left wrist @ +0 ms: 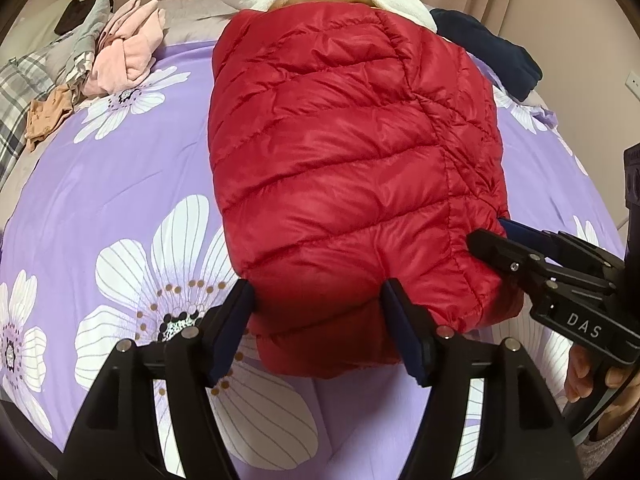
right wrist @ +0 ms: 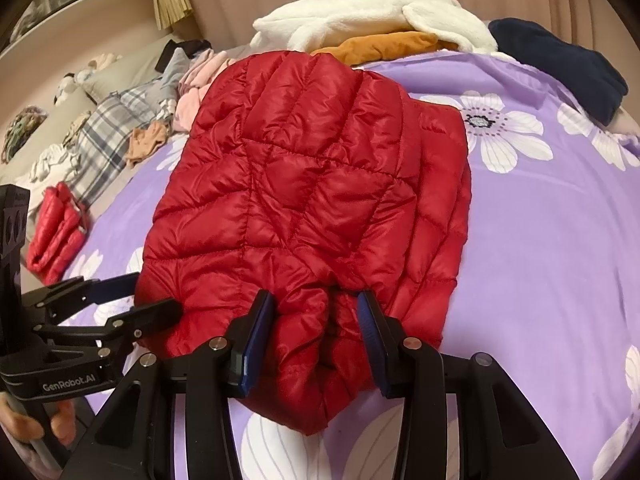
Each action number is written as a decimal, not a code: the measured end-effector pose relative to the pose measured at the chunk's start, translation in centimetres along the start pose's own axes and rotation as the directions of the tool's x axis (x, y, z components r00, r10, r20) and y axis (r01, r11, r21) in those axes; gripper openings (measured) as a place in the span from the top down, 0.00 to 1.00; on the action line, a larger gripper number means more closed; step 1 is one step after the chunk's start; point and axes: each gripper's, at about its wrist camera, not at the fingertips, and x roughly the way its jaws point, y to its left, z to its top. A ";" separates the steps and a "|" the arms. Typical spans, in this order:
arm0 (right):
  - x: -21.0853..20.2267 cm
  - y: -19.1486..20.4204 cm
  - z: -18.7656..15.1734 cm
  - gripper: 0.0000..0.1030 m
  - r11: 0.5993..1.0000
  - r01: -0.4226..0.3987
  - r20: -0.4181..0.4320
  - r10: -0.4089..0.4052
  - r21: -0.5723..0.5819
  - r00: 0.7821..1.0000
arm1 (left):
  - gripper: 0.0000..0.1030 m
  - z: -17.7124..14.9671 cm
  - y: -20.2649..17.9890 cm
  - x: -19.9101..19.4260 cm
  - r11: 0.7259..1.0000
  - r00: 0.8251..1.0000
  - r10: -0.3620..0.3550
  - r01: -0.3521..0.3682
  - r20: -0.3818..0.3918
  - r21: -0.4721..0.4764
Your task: Fold large clothes
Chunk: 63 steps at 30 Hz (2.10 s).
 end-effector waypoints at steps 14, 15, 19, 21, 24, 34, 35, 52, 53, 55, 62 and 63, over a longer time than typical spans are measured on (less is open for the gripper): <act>-2.0 -1.0 -1.2 0.54 0.999 0.008 -0.012 -0.008 0.042 1.000 | 0.23 -1.8 -0.3 -2.0 0.999 0.999 0.049 -0.049 0.002 -0.006; -2.3 -1.0 -1.3 0.54 0.999 0.013 -0.011 -0.013 0.039 1.000 | 0.21 -2.0 -0.3 -2.2 0.998 0.998 0.057 -0.057 0.004 -0.006; -3.2 -1.0 -1.7 0.47 0.999 0.043 -0.011 -0.043 0.026 0.999 | 0.21 -2.8 -0.4 -2.9 0.995 0.995 0.100 -0.100 -0.002 -0.017; -3.8 -0.8 -2.0 0.44 0.998 0.058 -0.009 -0.058 0.018 0.998 | 0.21 -3.0 -0.3 -3.3 0.994 0.994 0.105 -0.105 -0.004 -0.030; -4.4 -0.6 -2.4 0.44 0.997 0.082 -0.012 -0.082 -0.002 0.997 | 0.20 -3.4 -0.5 -3.9 0.994 0.994 0.105 -0.105 0.001 -0.037; -7.2 -0.4 -2.7 0.35 0.996 0.089 0.023 -0.089 -0.006 0.996 | 0.15 -4.0 -1.5 -6.3 0.994 0.994 0.108 -0.107 0.028 -0.031; -7.5 -0.2 -2.7 0.35 0.996 0.089 0.031 -0.088 -0.007 0.996 | 0.09 -4.0 -1.7 -6.6 0.994 0.994 0.108 -0.106 0.035 -0.032; -10.4 1.7 -1.9 0.12 0.999 0.042 0.091 -0.041 -0.010 0.995 | 0.01 -3.4 -2.3 -11.7 0.992 0.979 0.122 -0.115 0.160 -0.057; -10.5 1.9 -1.8 0.11 0.999 0.041 0.093 -0.039 -0.013 0.995 | 0.00 -3.3 -2.2 -11.8 0.991 0.979 0.124 -0.116 0.163 -0.061; -10.7 2.1 -1.7 0.06 0.999 0.043 0.098 -0.041 -0.019 0.994 | 0.00 -3.2 -2.1 -12.1 0.990 0.977 0.130 -0.119 0.170 -0.072; -11.2 2.5 -1.4 0.01 0.998 0.045 0.124 -0.041 -0.032 0.991 | 0.00 -3.2 -2.4 -12.5 0.980 0.965 0.196 -0.189 0.174 -0.056; -11.2 2.5 -1.3 0.01 0.998 0.047 0.127 -0.042 -0.031 0.991 | 0.00 -3.2 -2.4 -12.5 0.982 0.968 0.187 -0.180 0.169 -0.057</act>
